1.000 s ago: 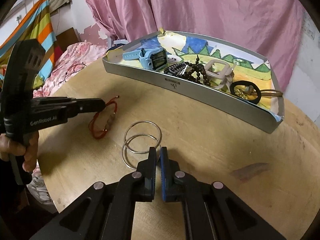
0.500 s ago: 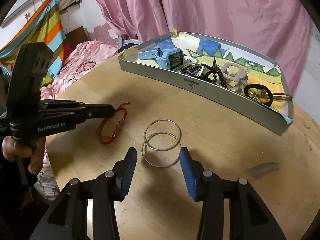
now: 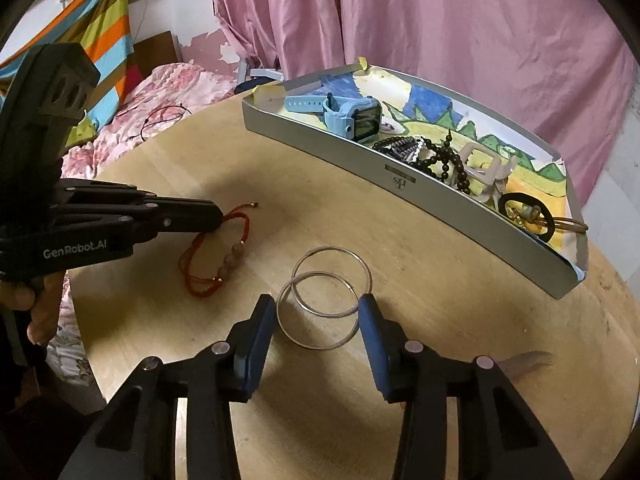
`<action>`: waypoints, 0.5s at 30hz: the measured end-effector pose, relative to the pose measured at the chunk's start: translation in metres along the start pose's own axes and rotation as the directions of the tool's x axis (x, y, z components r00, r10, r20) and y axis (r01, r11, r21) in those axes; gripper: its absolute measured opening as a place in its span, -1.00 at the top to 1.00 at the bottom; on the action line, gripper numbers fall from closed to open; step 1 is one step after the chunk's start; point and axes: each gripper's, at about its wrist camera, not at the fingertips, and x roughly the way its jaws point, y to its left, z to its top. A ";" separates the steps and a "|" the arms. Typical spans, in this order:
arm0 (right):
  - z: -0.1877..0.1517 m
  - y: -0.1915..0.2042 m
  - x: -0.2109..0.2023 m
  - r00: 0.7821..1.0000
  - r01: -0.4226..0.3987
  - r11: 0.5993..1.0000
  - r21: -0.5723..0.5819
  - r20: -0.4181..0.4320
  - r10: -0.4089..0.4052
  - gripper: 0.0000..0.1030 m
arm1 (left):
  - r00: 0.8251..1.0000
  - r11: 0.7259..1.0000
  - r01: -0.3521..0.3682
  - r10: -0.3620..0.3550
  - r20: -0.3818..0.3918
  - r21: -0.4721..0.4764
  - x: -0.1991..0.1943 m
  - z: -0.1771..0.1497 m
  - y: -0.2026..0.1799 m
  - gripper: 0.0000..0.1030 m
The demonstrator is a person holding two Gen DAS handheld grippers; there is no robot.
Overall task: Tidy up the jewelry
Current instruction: 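Grasp the silver hoop rings with the right tool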
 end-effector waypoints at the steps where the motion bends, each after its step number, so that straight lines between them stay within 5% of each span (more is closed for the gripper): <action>1: 0.000 0.000 -0.001 1.000 -0.002 1.000 0.002 0.001 0.002 0.21 | 1.000 1.000 0.001 -0.001 0.002 0.001 -0.001 0.000 0.000 1.00; 15: 0.006 -0.011 -0.036 0.993 -0.001 0.999 0.037 0.117 -0.004 0.22 | 0.998 0.999 0.005 -0.008 0.070 0.039 -0.015 0.020 -0.017 1.00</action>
